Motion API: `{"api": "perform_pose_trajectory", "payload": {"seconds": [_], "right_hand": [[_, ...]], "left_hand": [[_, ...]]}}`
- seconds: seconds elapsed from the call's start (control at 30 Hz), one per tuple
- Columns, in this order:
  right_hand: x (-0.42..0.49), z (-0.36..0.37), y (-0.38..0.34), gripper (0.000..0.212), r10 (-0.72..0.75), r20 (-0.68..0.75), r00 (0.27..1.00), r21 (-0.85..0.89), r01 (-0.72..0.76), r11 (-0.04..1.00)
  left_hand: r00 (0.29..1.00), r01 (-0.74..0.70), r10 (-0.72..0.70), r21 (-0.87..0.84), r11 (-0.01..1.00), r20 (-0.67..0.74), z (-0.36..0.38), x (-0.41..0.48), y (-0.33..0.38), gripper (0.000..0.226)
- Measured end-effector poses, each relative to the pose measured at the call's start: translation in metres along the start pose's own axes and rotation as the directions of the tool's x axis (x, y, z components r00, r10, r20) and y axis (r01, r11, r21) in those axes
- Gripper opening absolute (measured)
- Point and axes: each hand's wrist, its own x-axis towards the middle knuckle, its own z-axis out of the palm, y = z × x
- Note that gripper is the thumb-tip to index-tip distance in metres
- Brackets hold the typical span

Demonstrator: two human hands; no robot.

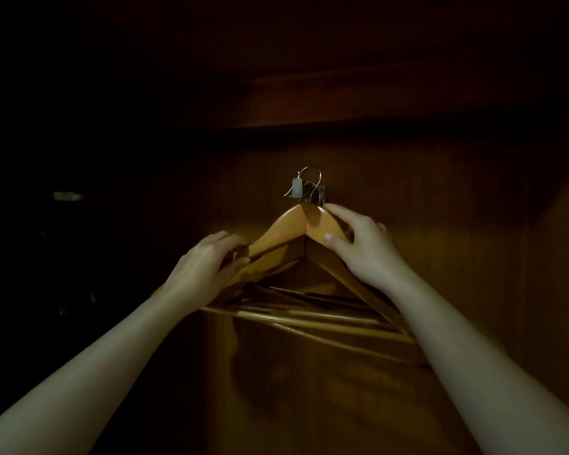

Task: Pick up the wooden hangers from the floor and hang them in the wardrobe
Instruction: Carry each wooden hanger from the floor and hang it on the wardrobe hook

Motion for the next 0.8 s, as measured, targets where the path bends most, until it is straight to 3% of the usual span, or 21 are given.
{"api": "perform_pose_trajectory", "payload": {"seconds": [0.33, 0.53, 0.8], "right_hand": [[-0.008, 0.028, 0.008, 0.056, 0.004, 0.000, 1.000, -0.041, -0.004, 0.999], [-0.010, 0.035, 0.020, 0.056, -0.036, -0.035, 0.999, -0.182, 0.029, 0.983], [-0.002, 0.043, 0.030, 0.058, -0.035, -0.044, 0.998, -0.213, 0.025, 0.977]], "left_hand": [[1.000, 0.020, -0.017, -0.119, 0.993, 0.022, 0.022, -0.015, -0.019, 0.029], [0.996, 0.089, -0.084, -0.199, 0.976, 0.034, 0.046, -0.015, -0.017, 0.029], [0.982, 0.148, -0.138, -0.072, 0.986, 0.128, 0.068, -0.002, -0.013, 0.054]]}}
